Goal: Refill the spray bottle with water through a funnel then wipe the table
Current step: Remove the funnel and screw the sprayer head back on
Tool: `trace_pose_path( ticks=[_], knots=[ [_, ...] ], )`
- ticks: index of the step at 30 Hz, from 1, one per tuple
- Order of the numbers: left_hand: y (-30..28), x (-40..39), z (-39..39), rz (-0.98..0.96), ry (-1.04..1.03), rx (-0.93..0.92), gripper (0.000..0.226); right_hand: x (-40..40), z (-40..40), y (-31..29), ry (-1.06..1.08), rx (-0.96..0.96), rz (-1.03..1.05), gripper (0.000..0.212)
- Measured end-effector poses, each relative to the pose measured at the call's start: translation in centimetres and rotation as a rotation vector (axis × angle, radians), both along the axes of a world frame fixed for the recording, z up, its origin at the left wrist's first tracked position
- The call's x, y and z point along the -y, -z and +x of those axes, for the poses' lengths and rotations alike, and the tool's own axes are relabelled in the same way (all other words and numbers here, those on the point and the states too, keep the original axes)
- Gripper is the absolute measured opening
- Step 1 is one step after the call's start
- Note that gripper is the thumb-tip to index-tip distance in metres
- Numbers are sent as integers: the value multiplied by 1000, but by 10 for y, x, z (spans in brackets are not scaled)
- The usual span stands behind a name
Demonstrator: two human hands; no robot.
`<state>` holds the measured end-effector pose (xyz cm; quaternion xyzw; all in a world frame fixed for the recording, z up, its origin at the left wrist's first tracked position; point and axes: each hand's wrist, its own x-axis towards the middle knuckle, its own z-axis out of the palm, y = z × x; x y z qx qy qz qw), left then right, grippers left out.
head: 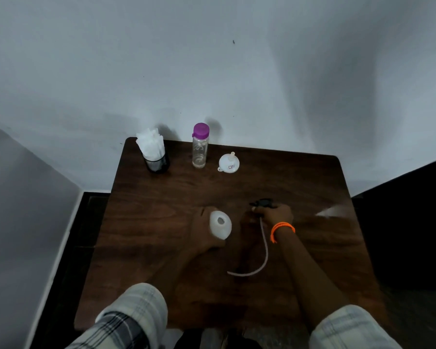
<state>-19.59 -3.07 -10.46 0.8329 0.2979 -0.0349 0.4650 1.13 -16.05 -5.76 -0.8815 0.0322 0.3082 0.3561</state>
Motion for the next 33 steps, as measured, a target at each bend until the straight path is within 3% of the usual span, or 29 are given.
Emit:
trace_pose_path(
  ticks=[9, 13, 15, 18, 23, 33],
  knots=[
    [-45, 13, -24, 125, -284, 63, 98, -31, 45, -107, 10, 168, 143, 41],
    [-63, 25, -21, 202, -280, -15, 99, -54, 50, -136, -39, 263, 162, 58],
    [-63, 30, -21, 244, -334, 67, 97, -65, 43, -152, -71, 338, 153, 58],
    [-69, 38, -20, 229, -331, 7, 97, -76, 26, -173, -108, 385, 159, 56],
    [-72, 42, -20, 208, -311, -85, 100, -86, 3, -191, -150, 417, 168, 47],
    [-84, 46, -21, 261, -319, -134, 102, -102, -42, -190, -149, 507, 247, 54]
  ],
)
